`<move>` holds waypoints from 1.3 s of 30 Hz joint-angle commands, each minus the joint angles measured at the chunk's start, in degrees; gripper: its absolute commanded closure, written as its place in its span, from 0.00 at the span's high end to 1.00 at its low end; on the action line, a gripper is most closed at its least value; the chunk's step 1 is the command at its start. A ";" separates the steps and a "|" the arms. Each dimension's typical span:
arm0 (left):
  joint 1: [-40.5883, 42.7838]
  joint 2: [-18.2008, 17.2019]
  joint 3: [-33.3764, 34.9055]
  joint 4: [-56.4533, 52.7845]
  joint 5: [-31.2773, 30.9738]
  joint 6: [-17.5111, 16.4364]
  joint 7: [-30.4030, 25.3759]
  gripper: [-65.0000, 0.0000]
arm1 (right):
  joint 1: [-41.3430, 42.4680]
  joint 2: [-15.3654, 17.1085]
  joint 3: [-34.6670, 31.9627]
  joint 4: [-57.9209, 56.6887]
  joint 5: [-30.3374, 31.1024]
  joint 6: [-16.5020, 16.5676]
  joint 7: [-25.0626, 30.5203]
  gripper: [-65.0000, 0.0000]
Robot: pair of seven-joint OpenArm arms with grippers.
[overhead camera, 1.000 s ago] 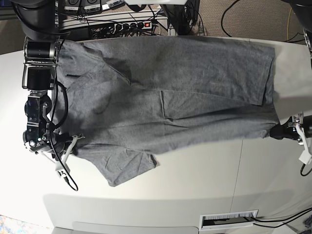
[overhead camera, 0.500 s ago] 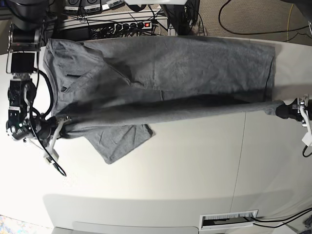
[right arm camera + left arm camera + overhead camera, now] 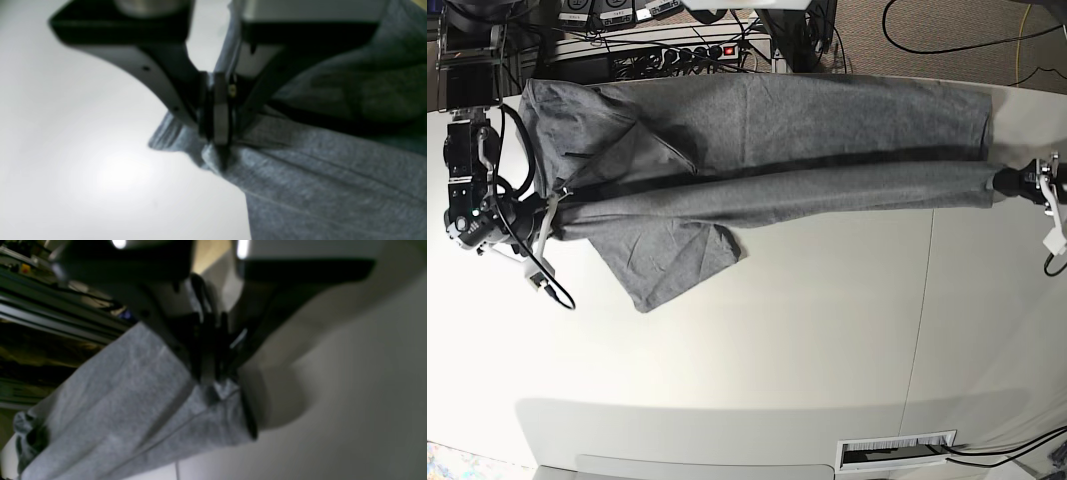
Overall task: Fold the T-shirt properly
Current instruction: 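Fold the shirt lengthwise, pulling the hem edge over toward the collar side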
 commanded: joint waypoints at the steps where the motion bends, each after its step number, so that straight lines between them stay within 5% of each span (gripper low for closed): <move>1: -0.39 -2.03 -0.44 0.48 -0.69 -0.23 0.06 0.00 | 0.48 1.62 1.60 1.20 -0.90 -0.39 -0.20 0.00; 15: 2.38 -1.84 -0.44 0.59 -0.69 -0.23 0.06 0.00 | -10.97 1.62 14.05 5.79 2.36 0.76 -1.42 0.00; 32: 11.63 -1.57 -0.44 0.59 -0.69 -0.23 0.06 0.00 | -12.59 1.60 14.47 6.25 1.92 0.79 -1.18 0.00; 36: 11.47 -1.60 -0.44 0.85 -0.69 -0.23 0.06 0.37 | -12.61 1.60 14.47 6.25 1.88 0.98 -2.60 0.00; 39: 11.47 -1.57 -0.44 1.53 -0.69 -0.23 0.06 0.40 | -12.59 1.60 14.47 6.25 1.86 0.96 -2.56 0.00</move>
